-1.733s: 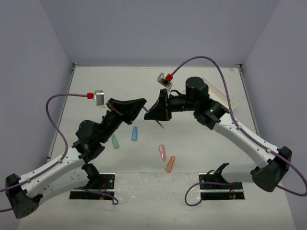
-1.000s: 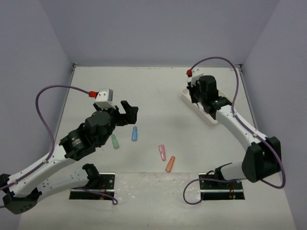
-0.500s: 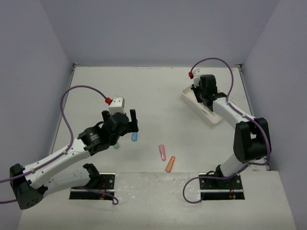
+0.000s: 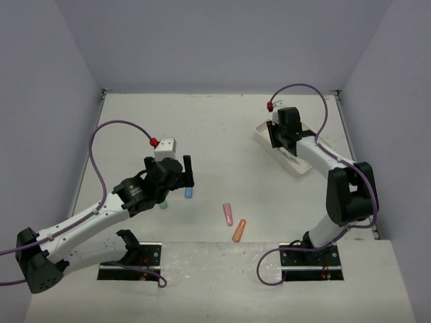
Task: Sort the stationery into containers
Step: Place the pen in the storage box, then pick up the stationery from the center of the board.
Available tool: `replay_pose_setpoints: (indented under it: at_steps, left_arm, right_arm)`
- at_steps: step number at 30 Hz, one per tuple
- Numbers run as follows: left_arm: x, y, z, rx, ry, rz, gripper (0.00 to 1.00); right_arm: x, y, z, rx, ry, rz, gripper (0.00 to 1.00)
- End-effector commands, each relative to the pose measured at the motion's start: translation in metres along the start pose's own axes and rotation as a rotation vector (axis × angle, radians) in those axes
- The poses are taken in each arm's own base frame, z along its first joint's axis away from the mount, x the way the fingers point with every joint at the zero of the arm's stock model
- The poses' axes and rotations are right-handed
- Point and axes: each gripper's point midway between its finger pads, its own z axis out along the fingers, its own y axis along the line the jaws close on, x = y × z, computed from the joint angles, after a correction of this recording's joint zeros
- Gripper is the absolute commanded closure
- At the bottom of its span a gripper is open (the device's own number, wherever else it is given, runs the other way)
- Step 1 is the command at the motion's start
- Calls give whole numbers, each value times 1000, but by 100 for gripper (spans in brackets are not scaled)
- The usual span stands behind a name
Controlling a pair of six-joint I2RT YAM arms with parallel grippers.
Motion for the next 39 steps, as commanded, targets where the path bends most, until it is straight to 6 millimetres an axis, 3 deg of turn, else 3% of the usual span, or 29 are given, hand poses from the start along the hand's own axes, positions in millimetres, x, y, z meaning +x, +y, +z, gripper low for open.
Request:
replay_pose_setpoints:
  at_steps: [1,3,5,8,12,14,15,21,23,27,34,36,39]
  left_arm:
    - [-9,5,-2,-30,-24,-46,0]
    - [-20,8,-8,-54,-48,-78,0]
    - [-27,12,-14,-69,-64,-108,0]
    - [-42,27,-36,-91,-108,-152,0]
    - [-58,39,-63,-62,-150,-137,0]
    - [-62,43,-73,-45,-154,-82,0]
    - [-62,45,-77,-36,-152,-64,0]
    - [-55,52,-78,-29,-150,-3,0]
    - [-48,54,-74,-35,-140,3,0]
    - [-44,48,-69,-5,-138,12,0]
    - [-42,45,-69,6,-131,17,0]
    - [-43,45,-70,15,-137,16,0]
    - [-44,44,-71,26,-147,7,0]
  right_arm:
    - [-43,53,-68,-109,-167,260,58]
    - [-28,101,-89,-132,-132,360,49]
    - [-13,125,-98,-126,-93,408,45]
    - [26,191,-116,-216,5,412,43]
    - [70,229,-120,-155,122,408,34]
    - [89,236,-126,-69,182,390,16]
    - [98,241,-128,-49,201,348,14]
    - [132,268,-132,-66,276,272,16]
    - [137,275,-131,-94,287,275,20]
    - [150,281,-136,-120,312,267,48]
    - [174,279,-126,-81,365,244,54]
    - [182,282,-123,-88,385,235,66]
    - [187,282,-121,-88,396,231,75]
